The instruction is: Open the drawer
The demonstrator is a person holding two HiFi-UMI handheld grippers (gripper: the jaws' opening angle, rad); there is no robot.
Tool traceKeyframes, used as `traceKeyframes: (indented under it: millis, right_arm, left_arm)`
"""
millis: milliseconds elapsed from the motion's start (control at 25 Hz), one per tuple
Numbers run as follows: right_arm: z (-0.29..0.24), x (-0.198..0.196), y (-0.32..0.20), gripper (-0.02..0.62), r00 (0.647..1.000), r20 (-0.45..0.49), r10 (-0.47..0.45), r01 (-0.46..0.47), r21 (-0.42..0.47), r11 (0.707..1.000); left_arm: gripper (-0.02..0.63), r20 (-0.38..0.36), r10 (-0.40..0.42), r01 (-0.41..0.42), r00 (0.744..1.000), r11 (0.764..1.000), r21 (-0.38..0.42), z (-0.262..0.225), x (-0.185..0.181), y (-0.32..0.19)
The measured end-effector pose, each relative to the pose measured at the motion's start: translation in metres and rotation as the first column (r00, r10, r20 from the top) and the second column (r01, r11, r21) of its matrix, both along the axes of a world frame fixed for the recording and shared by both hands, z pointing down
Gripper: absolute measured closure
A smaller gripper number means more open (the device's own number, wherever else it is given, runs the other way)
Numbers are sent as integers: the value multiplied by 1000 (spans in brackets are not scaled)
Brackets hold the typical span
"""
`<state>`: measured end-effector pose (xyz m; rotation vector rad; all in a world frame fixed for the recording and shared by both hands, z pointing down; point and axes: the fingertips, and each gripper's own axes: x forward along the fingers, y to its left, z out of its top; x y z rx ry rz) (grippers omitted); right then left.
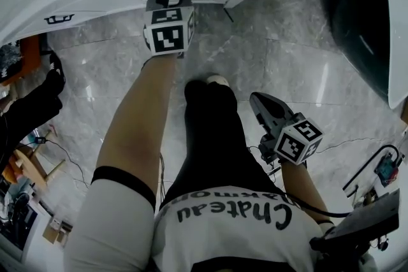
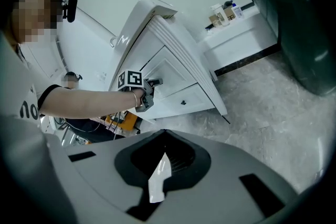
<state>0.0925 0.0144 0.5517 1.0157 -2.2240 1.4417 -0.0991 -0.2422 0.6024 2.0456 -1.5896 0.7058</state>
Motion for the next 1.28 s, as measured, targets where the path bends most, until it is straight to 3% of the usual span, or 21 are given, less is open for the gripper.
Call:
traceKeyframes:
  millis: [200,1280]
  right_arm:
    - [-4,-1,8,592,1000,12,5,-5,-6,1000]
    - [-5,-36,22,592,998,56,22,-21,-26,999]
  left_arm:
    - [480,27,18,-18,999,1000,-12,6,-3,25]
    - [480,3,79,-78,997,993,-90,12,-1,96]
